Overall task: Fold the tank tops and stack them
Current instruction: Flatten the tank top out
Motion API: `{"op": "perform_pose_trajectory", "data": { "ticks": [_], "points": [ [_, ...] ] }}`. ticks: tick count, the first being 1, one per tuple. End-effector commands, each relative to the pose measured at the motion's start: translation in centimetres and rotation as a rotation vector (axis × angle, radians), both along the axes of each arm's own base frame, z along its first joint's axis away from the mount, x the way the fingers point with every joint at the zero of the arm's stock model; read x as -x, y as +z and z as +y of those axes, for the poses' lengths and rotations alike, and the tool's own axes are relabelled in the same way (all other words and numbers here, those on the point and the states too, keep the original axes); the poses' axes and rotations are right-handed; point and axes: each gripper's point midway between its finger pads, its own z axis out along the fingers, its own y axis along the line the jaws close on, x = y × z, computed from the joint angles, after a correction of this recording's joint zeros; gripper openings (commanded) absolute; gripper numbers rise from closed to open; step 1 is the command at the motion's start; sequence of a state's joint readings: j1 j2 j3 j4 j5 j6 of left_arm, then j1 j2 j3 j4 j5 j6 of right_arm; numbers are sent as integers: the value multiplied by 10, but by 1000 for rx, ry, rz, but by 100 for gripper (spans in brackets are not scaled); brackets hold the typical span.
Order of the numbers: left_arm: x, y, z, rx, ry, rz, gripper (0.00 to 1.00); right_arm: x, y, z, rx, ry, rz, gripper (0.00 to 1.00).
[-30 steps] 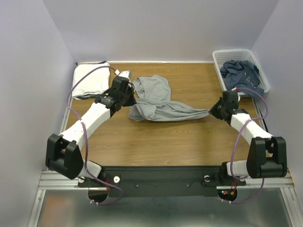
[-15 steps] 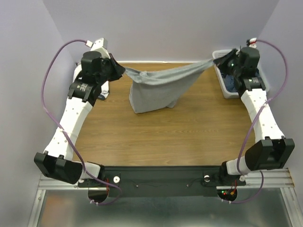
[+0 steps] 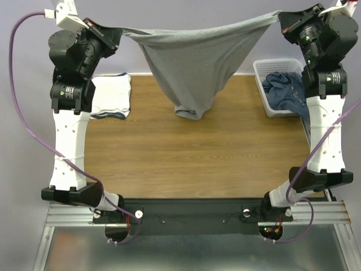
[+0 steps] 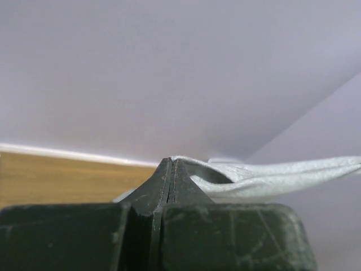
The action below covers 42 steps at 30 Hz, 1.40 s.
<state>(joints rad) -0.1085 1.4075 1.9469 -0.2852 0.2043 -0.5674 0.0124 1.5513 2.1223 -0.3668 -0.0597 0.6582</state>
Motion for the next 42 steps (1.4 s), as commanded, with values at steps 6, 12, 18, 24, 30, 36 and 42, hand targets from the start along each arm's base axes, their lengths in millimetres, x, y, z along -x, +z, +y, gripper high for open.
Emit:
{"op": "perform_pose_trajectory", "data": {
  "ticks": [6, 12, 18, 24, 30, 36, 42],
  "points": [
    [43, 130, 14, 90, 13, -363, 0, 45, 79, -15, 31, -74, -205, 1],
    [63, 164, 23, 121, 38, -488, 0, 70, 109, -25, 23, -132, -297, 0],
    [43, 169, 25, 155, 14, -501, 0, 72, 110, -19, 21, -97, -314, 0],
    [-10, 150, -7, 155, -183, -495, 0, 23, 74, 7, 39, 43, -267, 0],
    [-46, 142, -25, 150, -344, -616, 0, -43, 55, 17, 67, 98, -292, 0],
    [-31, 169, -4, 182, -334, -838, 0, -48, 97, 14, 72, 72, -500, 0],
    [12, 206, 37, 242, -261, -1021, 0, 16, 160, -7, 63, -59, -732, 0]
  ]
}}
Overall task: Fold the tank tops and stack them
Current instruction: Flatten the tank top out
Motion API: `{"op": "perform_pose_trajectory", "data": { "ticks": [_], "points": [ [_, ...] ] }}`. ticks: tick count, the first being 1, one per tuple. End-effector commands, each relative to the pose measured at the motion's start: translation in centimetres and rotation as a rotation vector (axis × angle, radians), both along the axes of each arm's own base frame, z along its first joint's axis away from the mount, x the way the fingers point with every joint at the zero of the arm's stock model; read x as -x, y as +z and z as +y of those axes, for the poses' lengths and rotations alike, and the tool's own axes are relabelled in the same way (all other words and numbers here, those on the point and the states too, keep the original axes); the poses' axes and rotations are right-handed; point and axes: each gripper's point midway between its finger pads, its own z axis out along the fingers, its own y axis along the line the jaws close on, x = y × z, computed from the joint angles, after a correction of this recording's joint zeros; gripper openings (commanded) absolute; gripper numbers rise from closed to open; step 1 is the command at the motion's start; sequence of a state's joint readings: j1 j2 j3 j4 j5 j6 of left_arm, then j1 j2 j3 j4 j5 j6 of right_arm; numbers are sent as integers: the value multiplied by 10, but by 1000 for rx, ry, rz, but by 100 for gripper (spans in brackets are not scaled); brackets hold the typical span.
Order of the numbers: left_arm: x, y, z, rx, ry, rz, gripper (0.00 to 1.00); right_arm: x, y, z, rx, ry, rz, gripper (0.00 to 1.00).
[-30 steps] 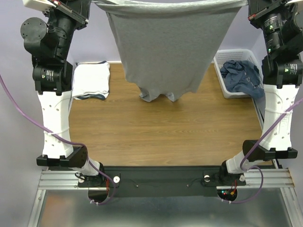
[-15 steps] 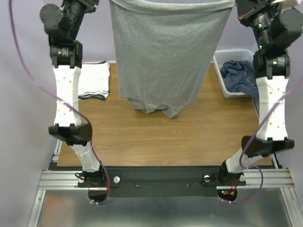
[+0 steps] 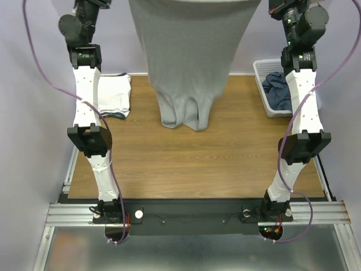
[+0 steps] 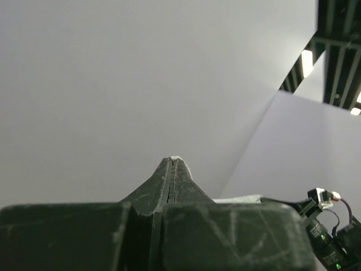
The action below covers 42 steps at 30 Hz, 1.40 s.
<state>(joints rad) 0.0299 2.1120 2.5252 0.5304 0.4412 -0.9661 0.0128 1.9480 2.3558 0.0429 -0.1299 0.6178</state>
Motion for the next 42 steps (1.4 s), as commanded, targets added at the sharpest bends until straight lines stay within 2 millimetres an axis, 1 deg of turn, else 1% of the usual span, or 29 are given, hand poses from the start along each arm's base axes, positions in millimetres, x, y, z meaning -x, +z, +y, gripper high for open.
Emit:
{"op": "perform_pose_trajectory", "data": {
  "ticks": [1, 2, 3, 4, 5, 6, 7, 8, 9, 10, 12, 13, 15, 16, 17, 18, 19, 20, 21, 22, 23, 26, 27, 29, 30, 31, 36, 40, 42],
  "points": [
    [154, 122, 30, 70, 37, -476, 0, 132, 149, -27, -28, -136, -486, 0],
    [157, 124, 33, 67, 45, -485, 0, 140, 152, -29, -32, -147, -493, 0],
    [160, 123, 38, 61, 43, -483, 0, 160, 161, -29, -33, -149, -524, 0],
    [160, 121, 38, 56, 36, -466, 0, 162, 157, -29, -34, -147, -513, 0],
    [158, 116, 35, 37, 18, -453, 0, 145, 133, -28, -33, -143, -448, 0],
    [156, 110, 32, 34, -7, -430, 0, 162, 133, -28, -40, -133, -455, 0],
    [143, 96, 30, 30, -26, -371, 0, 161, 121, -25, -39, -120, -434, 0],
    [139, 85, 24, 4, -62, -337, 0, 160, 109, -24, -52, -107, -406, 0],
    [134, 74, 21, 8, -105, -293, 0, 138, 64, -24, -59, -103, -297, 0],
    [118, 45, 16, 19, -138, -197, 0, 157, 62, -25, -69, -100, -297, 0],
    [114, 10, 4, 10, -183, -123, 0, 157, 21, -24, -103, -84, -208, 0],
    [109, -26, -1, 8, -176, -34, 0, 160, -25, -23, -121, -72, -119, 0],
    [108, -70, -20, -6, -188, 83, 0, 165, -73, -20, -135, -55, -24, 0],
    [108, -94, -25, -12, -181, 145, 0, 168, -108, -20, -149, -54, 52, 1],
    [113, -166, -32, -33, -149, 313, 0, 181, -195, -17, -195, -37, 222, 1],
    [109, -174, -30, -22, -139, 356, 0, 181, -199, -16, -196, -37, 238, 1],
    [121, -223, -45, -28, -160, 469, 0, 186, -261, -13, -212, -28, 367, 0],
    [122, -264, -46, -56, -131, 583, 0, 202, -281, -12, -229, -25, 402, 0],
    [134, -308, -53, -73, -135, 689, 0, 212, -312, -10, -234, -25, 478, 0],
    [139, -334, -53, -90, -122, 757, 0, 221, -335, -11, -261, -33, 531, 0],
    [147, -366, -53, -111, -108, 849, 0, 235, -383, -12, -287, -48, 628, 0],
    [179, -436, -51, -202, -71, 1034, 0, 263, -417, -1, -311, 4, 719, 0],
    [186, -446, -49, -218, -64, 1058, 0, 271, -438, -1, -324, -6, 776, 0],
    [206, -472, -42, -258, -36, 1136, 0, 284, -460, 0, -325, -16, 864, 0],
    [212, -478, -39, -284, -23, 1146, 0, 292, -475, 0, -321, -25, 929, 0],
    [216, -484, -37, -300, -14, 1167, 0, 296, -482, 0, -320, -32, 960, 1],
    [238, -519, -28, -372, 15, 1290, 0, 310, -506, 7, -315, -9, 1108, 0],
    [257, -541, -26, -394, 12, 1354, 0, 324, -510, 9, -308, 2, 1151, 3],
    [260, -543, -28, -393, 26, 1377, 0, 328, -502, 9, -313, 2, 1128, 5]
  ]
}}
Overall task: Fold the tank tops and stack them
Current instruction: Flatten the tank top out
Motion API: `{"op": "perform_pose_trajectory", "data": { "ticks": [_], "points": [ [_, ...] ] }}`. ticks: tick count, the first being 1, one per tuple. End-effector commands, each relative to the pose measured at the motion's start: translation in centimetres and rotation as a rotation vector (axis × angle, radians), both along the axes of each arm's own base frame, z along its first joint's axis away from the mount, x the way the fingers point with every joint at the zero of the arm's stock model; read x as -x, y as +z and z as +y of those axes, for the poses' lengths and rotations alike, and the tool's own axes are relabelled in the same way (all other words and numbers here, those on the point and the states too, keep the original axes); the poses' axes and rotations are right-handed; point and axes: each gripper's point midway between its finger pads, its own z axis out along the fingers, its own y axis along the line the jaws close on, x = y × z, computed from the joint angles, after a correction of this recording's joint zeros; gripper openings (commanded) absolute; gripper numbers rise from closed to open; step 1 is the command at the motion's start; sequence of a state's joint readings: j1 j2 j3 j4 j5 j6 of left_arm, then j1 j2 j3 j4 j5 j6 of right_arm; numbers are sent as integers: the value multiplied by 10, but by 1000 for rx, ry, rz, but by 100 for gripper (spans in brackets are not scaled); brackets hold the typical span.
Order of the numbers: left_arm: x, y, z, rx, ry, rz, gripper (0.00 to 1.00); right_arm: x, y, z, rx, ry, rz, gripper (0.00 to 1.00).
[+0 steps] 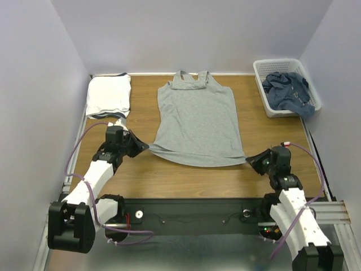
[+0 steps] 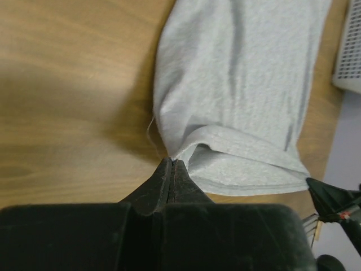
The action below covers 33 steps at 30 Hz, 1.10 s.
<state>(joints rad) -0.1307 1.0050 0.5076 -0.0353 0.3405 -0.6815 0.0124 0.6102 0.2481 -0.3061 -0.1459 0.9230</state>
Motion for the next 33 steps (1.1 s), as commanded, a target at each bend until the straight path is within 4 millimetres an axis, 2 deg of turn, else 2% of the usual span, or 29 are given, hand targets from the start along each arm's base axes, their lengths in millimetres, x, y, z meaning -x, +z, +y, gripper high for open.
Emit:
{"op": "perform_pose_trajectory", "data": {
  "ticks": [1, 3, 8, 11, 15, 17, 19, 20, 23, 25, 26, 27, 28, 29, 33],
  "points": [
    [14, -8, -1, -52, -12, 34, 0, 11, 18, 1, -15, 2, 1, 7],
    [16, -11, 2, -72, 4, 59, 0, 14, 22, -2, 2, -8, 10, 11],
    [29, -26, -9, -88, -10, 134, 0, 27, 6, -7, 37, -11, 106, 17],
    [39, -36, -19, -94, -37, 182, 0, 26, 6, -10, 65, -2, 113, 27],
    [50, -48, -19, -126, -33, 233, 0, 19, 17, -9, 88, 30, 92, 43],
    [52, -52, -18, -139, -32, 245, 0, 10, 30, -2, 93, 95, 42, 42],
    [51, -52, -19, -143, -32, 250, 0, -1, 35, -2, 133, 147, 38, 39],
    [50, -51, -19, -146, -31, 247, 0, 1, 22, 3, 115, 182, 98, 37],
    [45, -51, -19, -163, -32, 252, 0, -12, 28, 13, 143, 233, 74, 28],
    [42, -50, -18, -179, -32, 252, 0, -21, 33, 19, 238, 249, 65, 27],
    [35, -45, -15, -194, -16, 235, 0, -30, 40, 12, 304, 225, 49, 27],
    [31, -46, -11, -228, -16, 235, 0, -32, 36, 17, 332, 250, 67, 28],
    [19, -35, -10, -237, -7, 207, 0, -34, 36, 18, 345, 263, 70, 27],
    [15, -32, -7, -255, 3, 203, 0, -35, 35, 19, 366, 284, 72, 27],
    [-3, -24, -3, -271, 26, 175, 0, -38, 33, 40, 420, 372, 61, 28]
  ]
}}
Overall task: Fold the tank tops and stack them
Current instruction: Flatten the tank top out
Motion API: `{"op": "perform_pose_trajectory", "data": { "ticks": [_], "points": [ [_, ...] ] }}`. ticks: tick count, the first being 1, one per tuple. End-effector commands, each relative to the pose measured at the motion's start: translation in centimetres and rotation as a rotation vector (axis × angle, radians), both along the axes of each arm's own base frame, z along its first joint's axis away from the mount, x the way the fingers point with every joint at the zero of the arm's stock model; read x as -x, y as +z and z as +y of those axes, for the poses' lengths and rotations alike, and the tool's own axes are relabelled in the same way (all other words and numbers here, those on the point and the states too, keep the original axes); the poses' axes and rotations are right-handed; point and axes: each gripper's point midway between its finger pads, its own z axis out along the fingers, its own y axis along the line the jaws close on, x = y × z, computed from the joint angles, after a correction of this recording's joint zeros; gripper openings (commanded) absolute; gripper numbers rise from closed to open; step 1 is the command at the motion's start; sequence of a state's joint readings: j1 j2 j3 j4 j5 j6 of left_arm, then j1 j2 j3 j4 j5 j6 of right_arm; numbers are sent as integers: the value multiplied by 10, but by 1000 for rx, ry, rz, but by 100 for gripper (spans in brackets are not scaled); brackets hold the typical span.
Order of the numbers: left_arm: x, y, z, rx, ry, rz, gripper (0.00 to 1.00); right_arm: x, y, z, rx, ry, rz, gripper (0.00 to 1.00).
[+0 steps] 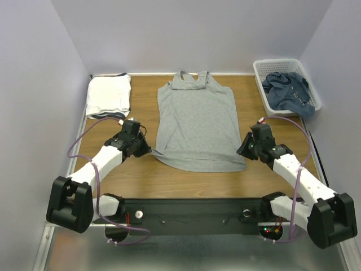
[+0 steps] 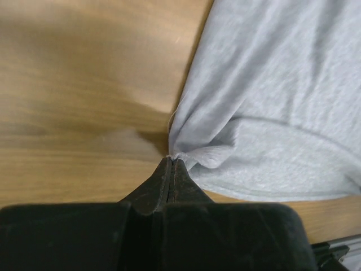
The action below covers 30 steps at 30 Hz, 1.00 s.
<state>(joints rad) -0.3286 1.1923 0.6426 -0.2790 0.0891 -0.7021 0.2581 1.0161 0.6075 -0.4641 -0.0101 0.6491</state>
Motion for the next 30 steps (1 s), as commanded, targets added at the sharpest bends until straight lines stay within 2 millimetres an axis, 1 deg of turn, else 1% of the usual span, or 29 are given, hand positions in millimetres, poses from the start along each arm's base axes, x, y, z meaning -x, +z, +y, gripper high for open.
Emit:
{"op": "perform_pose_trajectory", "data": {
  "ticks": [1, 2, 3, 4, 5, 6, 7, 10, 14, 17, 18, 20, 21, 24, 26, 27, 28, 29, 30],
  "points": [
    [-27, 18, 9, -55, 19, -78, 0, -18, 7, 9, 108, 68, -65, 28],
    [-29, 17, 12, -64, 24, -75, 0, -18, 3, 10, 133, 77, -58, 28],
    [-31, 16, 17, -75, 33, -75, 0, -15, 1, 18, 147, 110, -55, 28],
    [-33, 14, 20, -81, 40, -73, 0, -14, -2, 22, 163, 124, -49, 28],
    [-35, 12, 25, -94, 44, -73, 0, -15, -4, 24, 185, 127, -45, 28],
    [-38, 11, 36, -103, 71, -69, 0, -13, -4, 33, 192, 160, -48, 28],
    [-41, 11, 42, -106, 87, -70, 0, -14, -4, 36, 200, 167, -52, 28],
    [-49, 15, 60, -121, 122, -88, 0, -17, -5, 42, 250, 186, -59, 28],
    [-56, 18, 74, -141, 146, -94, 0, -20, -5, 47, 281, 217, -61, 27],
    [-58, 19, 77, -142, 147, -100, 0, -23, 0, 57, 293, 245, -76, 27],
    [-58, 18, 77, -141, 143, -97, 0, -21, 4, 67, 297, 271, -87, 27],
    [-59, 16, 77, -138, 145, -93, 0, -18, 2, 74, 324, 294, -89, 27],
    [-58, 14, 76, -136, 141, -88, 0, -13, 1, 81, 337, 322, -86, 27],
    [-59, 12, 77, -136, 140, -85, 0, -3, -11, 83, 391, 343, -54, 27],
    [-60, 12, 78, -138, 143, -87, 0, 2, -16, 83, 409, 344, -45, 26],
    [-60, 13, 80, -143, 143, -89, 0, 4, -18, 79, 433, 336, -38, 26],
    [-60, 13, 81, -145, 145, -89, 0, 7, -18, 79, 448, 341, -37, 26],
    [-61, 13, 82, -149, 146, -88, 0, 6, -18, 76, 468, 322, -39, 26],
    [-61, 13, 84, -150, 149, -88, 0, 10, -21, 74, 493, 331, -23, 26]
  ]
}}
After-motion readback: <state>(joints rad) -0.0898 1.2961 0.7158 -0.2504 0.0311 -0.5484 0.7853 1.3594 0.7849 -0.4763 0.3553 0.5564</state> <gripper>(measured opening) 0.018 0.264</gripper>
